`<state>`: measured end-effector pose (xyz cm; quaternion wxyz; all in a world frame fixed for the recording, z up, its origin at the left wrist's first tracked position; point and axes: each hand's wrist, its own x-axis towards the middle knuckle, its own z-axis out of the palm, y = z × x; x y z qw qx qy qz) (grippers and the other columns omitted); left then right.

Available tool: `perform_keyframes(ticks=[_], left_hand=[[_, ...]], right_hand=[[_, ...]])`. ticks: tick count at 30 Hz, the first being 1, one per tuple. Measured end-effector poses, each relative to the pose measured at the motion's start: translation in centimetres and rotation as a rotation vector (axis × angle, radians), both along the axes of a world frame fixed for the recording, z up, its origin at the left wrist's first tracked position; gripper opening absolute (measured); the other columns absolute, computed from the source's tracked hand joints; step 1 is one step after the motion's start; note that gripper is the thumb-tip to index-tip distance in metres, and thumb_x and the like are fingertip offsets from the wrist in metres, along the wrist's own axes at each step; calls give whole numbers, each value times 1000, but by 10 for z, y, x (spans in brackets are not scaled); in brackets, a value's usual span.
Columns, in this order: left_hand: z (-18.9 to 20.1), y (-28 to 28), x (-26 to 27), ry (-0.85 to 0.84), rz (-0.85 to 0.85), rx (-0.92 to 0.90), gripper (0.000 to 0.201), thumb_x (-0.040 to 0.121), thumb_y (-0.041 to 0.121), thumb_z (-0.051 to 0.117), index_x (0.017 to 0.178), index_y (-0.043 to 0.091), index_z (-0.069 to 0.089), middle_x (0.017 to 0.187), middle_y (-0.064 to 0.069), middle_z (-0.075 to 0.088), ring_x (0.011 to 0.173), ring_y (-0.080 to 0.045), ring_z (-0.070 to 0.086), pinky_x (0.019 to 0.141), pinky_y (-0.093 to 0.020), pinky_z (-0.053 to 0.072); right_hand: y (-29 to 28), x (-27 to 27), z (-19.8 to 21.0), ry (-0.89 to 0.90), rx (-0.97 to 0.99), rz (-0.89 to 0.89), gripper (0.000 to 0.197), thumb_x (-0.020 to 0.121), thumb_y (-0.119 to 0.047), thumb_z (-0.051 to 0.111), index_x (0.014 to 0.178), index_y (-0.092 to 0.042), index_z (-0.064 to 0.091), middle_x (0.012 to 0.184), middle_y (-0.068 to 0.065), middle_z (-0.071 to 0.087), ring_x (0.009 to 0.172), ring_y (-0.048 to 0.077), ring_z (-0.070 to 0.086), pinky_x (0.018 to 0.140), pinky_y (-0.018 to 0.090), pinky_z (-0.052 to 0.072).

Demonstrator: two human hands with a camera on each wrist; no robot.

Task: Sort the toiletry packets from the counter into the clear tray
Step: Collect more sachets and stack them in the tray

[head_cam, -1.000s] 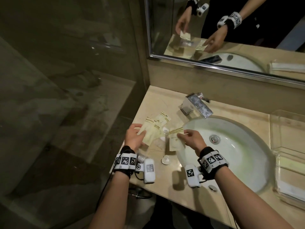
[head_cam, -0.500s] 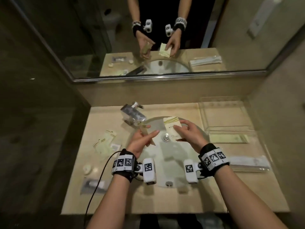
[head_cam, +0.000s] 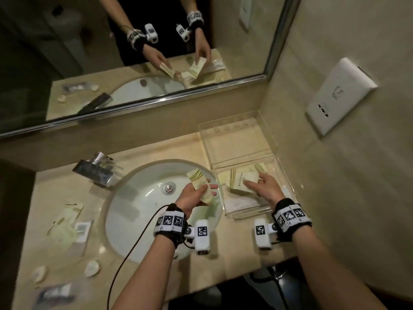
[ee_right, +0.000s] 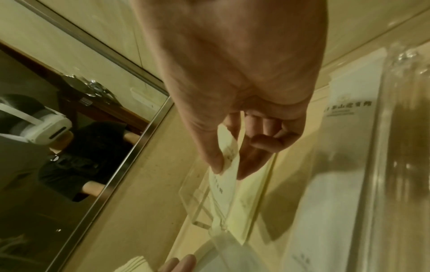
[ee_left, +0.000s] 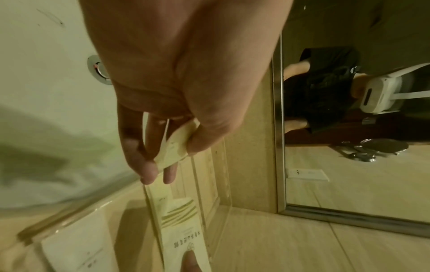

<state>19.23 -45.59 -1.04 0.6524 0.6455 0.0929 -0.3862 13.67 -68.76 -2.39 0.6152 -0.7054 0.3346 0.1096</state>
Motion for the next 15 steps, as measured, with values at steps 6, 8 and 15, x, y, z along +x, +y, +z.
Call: perform_keyframes(ticks=[6,8,15], left_hand=[[-10,-20,-8,81,136,10,28,99,9,46,123,-3,52,107,-14,70,91,-26,68,60,-36,61],[-12,-21,-12,93,176,17,27,98,8,48,122,-3,54,109,-18,68,92,-28,67,62,-38,62],[-15,-19,-21,65,220,79,17,96,9,53,108,8,65,110,-18,70,105,-32,66,74,-46,60]], right_hand=[[-21,0,-19,34,-47,87,41,85,-24,74,122,-8,64,118,6,70,107,21,66,91,32,53],[-23,1,-20,47,-88,134,41,87,-26,71,123,-8,63,122,4,67,113,21,63,97,33,49],[-20,10,-27,123,-281,264,58,91,-25,67,141,-3,47,139,15,55,127,27,52,100,27,39]])
